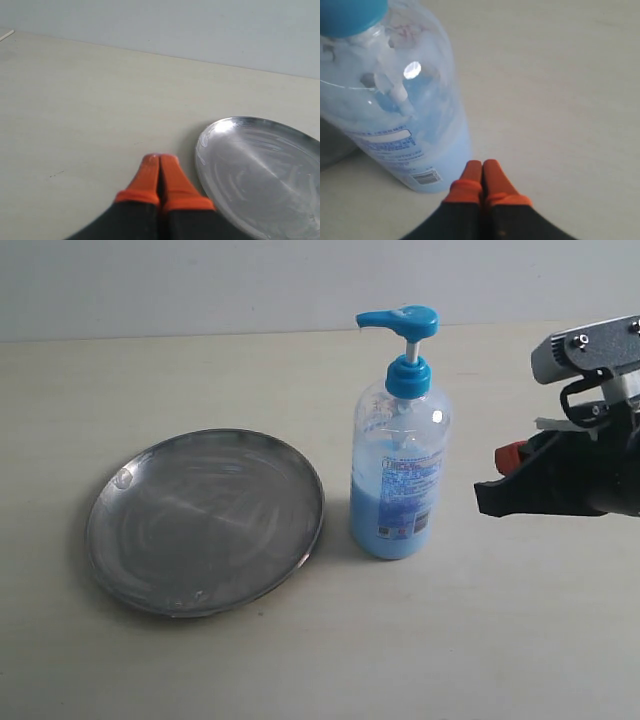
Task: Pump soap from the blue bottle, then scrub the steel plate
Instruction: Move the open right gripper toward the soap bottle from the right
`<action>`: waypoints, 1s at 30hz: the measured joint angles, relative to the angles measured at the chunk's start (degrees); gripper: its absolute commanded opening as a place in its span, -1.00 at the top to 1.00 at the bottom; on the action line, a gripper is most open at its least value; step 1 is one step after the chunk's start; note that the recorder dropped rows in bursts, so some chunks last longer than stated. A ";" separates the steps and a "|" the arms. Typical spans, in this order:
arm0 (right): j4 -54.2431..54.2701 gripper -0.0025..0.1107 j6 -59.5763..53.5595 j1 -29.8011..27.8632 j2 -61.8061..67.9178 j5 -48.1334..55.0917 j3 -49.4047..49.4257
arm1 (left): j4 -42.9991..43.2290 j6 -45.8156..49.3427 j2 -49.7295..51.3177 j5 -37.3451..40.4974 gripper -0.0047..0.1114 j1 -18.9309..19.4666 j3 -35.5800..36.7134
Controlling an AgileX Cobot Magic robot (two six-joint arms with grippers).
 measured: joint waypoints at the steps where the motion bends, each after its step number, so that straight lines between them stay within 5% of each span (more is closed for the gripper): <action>1: 0.08 0.96 0.31 0.00 -0.39 -1.18 0.97 | 0.00 0.00 0.00 0.00 0.92 0.00 0.00; 30: -0.13 0.96 -0.83 8.05 -4.25 -41.10 23.73 | 0.00 0.00 0.00 0.10 0.92 0.00 0.00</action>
